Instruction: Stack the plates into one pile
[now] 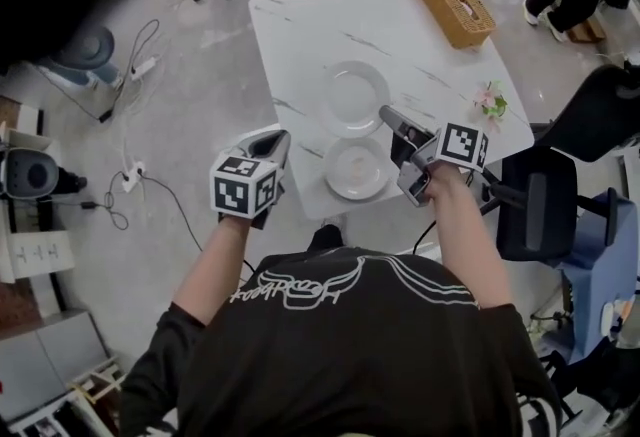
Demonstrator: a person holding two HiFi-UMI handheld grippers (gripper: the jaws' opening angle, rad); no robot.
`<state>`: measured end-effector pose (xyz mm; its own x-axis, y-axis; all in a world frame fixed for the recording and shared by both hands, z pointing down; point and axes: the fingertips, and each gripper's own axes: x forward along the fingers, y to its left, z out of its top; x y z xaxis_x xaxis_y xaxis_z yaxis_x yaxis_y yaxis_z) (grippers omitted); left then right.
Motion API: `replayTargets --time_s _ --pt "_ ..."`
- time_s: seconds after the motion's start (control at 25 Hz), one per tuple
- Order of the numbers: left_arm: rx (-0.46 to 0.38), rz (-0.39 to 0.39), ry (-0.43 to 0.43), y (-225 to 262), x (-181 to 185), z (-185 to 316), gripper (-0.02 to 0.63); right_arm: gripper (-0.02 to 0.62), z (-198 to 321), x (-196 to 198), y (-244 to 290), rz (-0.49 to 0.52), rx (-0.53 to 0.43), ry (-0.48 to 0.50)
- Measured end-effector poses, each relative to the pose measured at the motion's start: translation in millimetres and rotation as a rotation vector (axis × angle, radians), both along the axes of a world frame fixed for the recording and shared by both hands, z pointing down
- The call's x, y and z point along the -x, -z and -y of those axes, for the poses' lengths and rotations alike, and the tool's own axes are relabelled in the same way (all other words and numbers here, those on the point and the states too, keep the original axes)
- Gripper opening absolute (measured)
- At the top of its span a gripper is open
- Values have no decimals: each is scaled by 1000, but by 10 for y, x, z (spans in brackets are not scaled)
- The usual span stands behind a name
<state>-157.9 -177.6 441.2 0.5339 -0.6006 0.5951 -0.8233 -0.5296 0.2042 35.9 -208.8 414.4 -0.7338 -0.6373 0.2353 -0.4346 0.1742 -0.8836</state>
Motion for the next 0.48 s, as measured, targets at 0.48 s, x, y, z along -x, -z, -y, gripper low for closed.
replayTargets --time_s 0.48 --pt "-12 -45 15 128 -266 -751 25 32 -787 -247 -369 7 73 23"
